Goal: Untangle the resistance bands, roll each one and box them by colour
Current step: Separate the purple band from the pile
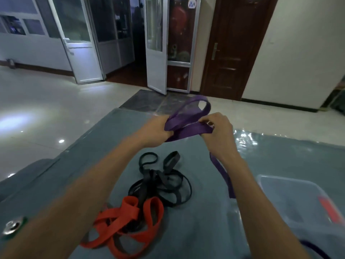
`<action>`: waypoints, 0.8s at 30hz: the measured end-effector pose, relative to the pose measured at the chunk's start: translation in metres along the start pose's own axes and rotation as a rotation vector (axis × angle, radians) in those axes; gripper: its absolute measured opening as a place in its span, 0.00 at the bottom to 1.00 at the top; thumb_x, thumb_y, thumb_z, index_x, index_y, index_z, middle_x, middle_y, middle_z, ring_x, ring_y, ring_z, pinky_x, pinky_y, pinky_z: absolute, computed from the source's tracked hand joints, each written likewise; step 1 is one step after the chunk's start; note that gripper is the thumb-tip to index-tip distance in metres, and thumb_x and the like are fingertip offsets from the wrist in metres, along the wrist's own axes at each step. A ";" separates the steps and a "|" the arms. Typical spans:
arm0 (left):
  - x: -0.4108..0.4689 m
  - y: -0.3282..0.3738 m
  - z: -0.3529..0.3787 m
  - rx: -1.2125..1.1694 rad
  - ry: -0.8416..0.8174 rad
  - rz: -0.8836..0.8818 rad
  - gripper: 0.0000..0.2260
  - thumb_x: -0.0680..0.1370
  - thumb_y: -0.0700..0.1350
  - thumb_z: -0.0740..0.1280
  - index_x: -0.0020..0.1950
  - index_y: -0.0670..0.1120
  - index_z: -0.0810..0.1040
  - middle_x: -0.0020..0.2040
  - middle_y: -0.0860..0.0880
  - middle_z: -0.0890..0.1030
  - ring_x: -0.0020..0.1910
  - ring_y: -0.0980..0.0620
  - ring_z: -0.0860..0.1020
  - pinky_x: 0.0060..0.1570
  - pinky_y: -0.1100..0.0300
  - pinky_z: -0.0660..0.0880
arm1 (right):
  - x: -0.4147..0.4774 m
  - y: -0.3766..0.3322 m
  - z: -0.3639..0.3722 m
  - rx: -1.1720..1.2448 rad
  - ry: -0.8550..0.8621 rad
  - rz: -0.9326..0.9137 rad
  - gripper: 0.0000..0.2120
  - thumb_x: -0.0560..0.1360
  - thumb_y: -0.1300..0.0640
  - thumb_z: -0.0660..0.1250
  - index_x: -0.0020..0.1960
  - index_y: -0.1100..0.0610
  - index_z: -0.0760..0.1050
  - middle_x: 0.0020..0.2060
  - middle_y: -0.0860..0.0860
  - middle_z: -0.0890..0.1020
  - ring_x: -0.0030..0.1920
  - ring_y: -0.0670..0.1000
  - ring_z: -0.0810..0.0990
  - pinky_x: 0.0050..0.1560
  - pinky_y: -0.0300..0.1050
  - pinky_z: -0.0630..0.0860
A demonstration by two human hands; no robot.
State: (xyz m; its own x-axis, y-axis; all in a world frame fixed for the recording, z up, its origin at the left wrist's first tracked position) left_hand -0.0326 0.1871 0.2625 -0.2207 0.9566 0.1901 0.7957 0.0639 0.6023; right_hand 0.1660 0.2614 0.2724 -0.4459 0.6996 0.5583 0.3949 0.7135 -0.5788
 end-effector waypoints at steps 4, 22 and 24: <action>-0.004 0.014 0.047 0.070 -0.150 0.058 0.04 0.74 0.43 0.67 0.47 0.51 0.77 0.40 0.51 0.80 0.38 0.51 0.80 0.36 0.58 0.74 | -0.048 0.045 -0.010 -0.078 -0.063 0.083 0.12 0.70 0.65 0.73 0.52 0.55 0.81 0.50 0.52 0.82 0.53 0.54 0.78 0.54 0.44 0.72; -0.146 -0.029 0.281 0.494 -0.706 0.044 0.16 0.76 0.44 0.64 0.64 0.51 0.71 0.55 0.43 0.80 0.52 0.39 0.80 0.41 0.52 0.70 | -0.296 0.167 0.051 -0.406 -0.526 0.264 0.36 0.73 0.53 0.69 0.78 0.55 0.62 0.75 0.58 0.66 0.71 0.61 0.67 0.68 0.57 0.68; -0.158 -0.031 0.296 0.508 -0.711 0.046 0.16 0.77 0.44 0.63 0.64 0.50 0.71 0.56 0.43 0.80 0.54 0.38 0.80 0.42 0.51 0.70 | -0.312 0.184 0.058 -0.502 -0.701 0.245 0.41 0.74 0.48 0.67 0.82 0.49 0.51 0.81 0.55 0.52 0.79 0.58 0.56 0.75 0.58 0.59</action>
State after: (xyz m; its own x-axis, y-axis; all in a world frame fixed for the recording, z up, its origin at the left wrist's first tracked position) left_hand 0.1447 0.1183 -0.0157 0.0869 0.9010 -0.4251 0.9877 -0.0221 0.1549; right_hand 0.3308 0.1723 -0.0429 -0.6264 0.7680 -0.1336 0.7748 0.5947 -0.2144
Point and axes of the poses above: each hand's wrist, its own x-axis towards the middle knuckle, its own z-axis out of the palm, y = z × x, the point moved 4 cm from there along x, towards the middle knuckle
